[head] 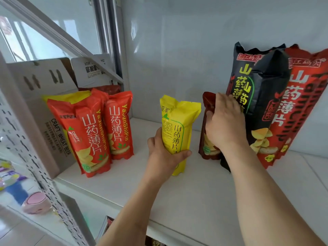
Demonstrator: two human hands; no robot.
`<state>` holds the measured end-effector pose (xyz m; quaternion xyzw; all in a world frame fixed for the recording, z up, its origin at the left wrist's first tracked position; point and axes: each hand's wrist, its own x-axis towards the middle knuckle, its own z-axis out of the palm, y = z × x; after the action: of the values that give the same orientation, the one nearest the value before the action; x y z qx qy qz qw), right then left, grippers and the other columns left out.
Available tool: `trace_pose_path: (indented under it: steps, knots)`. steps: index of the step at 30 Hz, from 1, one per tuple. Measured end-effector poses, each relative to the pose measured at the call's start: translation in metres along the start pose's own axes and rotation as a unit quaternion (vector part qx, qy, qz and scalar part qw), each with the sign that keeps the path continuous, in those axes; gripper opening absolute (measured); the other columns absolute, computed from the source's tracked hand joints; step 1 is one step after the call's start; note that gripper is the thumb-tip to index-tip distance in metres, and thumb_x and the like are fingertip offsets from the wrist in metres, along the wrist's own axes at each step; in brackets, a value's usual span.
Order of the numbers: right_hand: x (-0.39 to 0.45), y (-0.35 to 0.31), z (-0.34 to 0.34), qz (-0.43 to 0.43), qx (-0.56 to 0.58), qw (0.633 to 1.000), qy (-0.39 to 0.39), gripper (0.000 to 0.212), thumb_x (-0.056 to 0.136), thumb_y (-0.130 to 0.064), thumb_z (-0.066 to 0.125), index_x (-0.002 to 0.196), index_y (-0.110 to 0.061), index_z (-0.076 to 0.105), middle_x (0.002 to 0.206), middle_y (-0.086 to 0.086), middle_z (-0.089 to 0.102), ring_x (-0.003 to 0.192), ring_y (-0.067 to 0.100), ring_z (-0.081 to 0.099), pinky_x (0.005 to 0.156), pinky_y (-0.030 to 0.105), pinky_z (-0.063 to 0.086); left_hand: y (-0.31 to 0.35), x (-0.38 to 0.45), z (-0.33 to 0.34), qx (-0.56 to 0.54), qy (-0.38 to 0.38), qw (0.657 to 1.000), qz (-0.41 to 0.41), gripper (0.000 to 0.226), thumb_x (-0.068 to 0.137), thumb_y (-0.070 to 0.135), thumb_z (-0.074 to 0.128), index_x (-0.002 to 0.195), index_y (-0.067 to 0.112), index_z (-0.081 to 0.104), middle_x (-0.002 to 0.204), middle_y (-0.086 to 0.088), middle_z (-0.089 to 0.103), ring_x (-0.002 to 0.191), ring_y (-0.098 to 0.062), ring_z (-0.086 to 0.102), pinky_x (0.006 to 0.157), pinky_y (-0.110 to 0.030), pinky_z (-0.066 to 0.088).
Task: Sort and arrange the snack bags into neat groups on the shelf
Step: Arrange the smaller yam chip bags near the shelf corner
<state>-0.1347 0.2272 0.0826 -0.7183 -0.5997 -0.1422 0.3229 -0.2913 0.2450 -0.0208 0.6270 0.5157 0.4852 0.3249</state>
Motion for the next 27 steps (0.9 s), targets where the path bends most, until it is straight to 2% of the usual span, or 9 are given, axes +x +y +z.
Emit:
trace_pose_path:
  steps: [2,6,9,11,16,18,21,24,27]
  knots:
    - [0.001,-0.005,0.003,0.010,-0.029,1.000,0.004,0.059,0.101,-0.028,0.045,0.153,-0.008,0.023,0.158,0.010,0.029,0.148,0.027,0.016,0.115,0.044,0.022,-0.009,-0.003,-0.007,-0.009,0.008,1.000,0.006,0.117,0.060,0.041,0.094,0.154,0.030,0.026,0.136,0.001,0.036,0.121,-0.016,0.046,0.108,-0.036,0.040]
    - [0.005,-0.013,0.005,-0.013,-0.049,0.998,0.046,0.056,0.096,-0.026,0.056,0.147,-0.012,0.037,0.141,0.011,0.049,0.137,0.030,0.033,0.108,0.045,0.025,-0.018,-0.004,-0.019,-0.040,-0.011,0.999,0.007,0.126,0.049,0.073,0.087,0.153,0.033,0.028,0.142,0.000,0.050,0.133,-0.023,0.049,0.106,-0.052,0.048]
    - [0.009,-0.015,0.002,-0.041,-0.029,0.997,0.066,0.043,0.093,-0.028,0.061,0.134,-0.017,0.055,0.130,0.007,0.060,0.132,0.031,0.037,0.106,0.046,0.024,-0.014,-0.009,-0.033,-0.080,-0.055,0.995,0.008,0.114,0.058,0.060,0.083,0.153,0.037,0.026,0.144,0.003,0.052,0.131,-0.015,0.053,0.104,-0.048,0.051]
    - [0.009,-0.016,0.003,-0.047,-0.011,0.997,0.060,0.031,0.092,-0.030,0.063,0.122,-0.020,0.065,0.131,0.004,0.058,0.134,0.030,0.033,0.106,0.047,0.024,-0.019,-0.008,-0.040,-0.095,-0.056,0.994,0.015,0.097,0.060,0.051,0.084,0.145,0.041,0.039,0.136,0.003,0.058,0.120,-0.012,0.061,0.097,-0.046,0.056]
    - [0.015,-0.018,0.005,-0.032,0.031,0.999,0.014,0.019,0.092,-0.033,0.065,0.108,-0.023,0.067,0.156,0.006,0.029,0.146,0.037,0.012,0.110,0.057,0.025,-0.027,-0.018,-0.058,-0.064,0.010,0.997,0.033,0.079,0.060,0.047,0.091,0.129,0.041,0.053,0.121,0.012,0.055,0.110,-0.003,0.059,0.095,-0.037,0.055]
    - [0.017,-0.021,0.006,-0.048,0.044,0.998,-0.012,0.019,0.093,-0.031,0.063,0.109,-0.021,0.067,0.155,0.007,0.032,0.141,0.041,0.024,0.109,0.054,0.032,-0.028,-0.026,-0.067,-0.043,0.049,0.997,0.052,0.077,0.066,0.037,0.092,0.131,0.039,0.051,0.117,0.019,0.048,0.111,0.005,0.052,0.093,-0.028,0.050]
    - [0.016,-0.031,0.008,-0.079,0.057,0.995,-0.012,0.015,0.095,-0.029,0.062,0.106,-0.022,0.067,0.148,0.001,0.042,0.131,0.039,0.035,0.100,0.041,0.035,-0.034,-0.034,-0.084,-0.037,0.103,0.993,0.045,0.078,0.068,0.033,0.091,0.136,0.036,0.051,0.115,0.020,0.047,0.112,0.002,0.051,0.093,-0.032,0.050]
    - [0.014,-0.051,0.008,-0.102,0.107,0.988,-0.039,0.013,0.095,-0.034,0.060,0.104,-0.025,0.066,0.139,-0.005,0.048,0.127,0.033,0.037,0.093,0.033,0.032,-0.038,-0.043,-0.100,-0.017,0.150,0.988,0.039,0.080,0.068,0.040,0.089,0.138,0.032,0.051,0.114,0.019,0.048,0.110,-0.004,0.052,0.093,-0.035,0.050]
    - [0.017,-0.077,0.009,-0.127,0.209,0.968,-0.059,0.005,0.092,-0.035,0.064,0.093,-0.033,0.059,0.124,-0.004,0.055,0.116,0.030,0.051,0.090,0.030,0.038,-0.040,-0.054,-0.116,0.001,0.176,0.983,0.042,0.086,0.061,0.055,0.080,0.138,0.029,0.053,0.114,0.019,0.049,0.111,-0.006,0.049,0.088,-0.023,0.046]
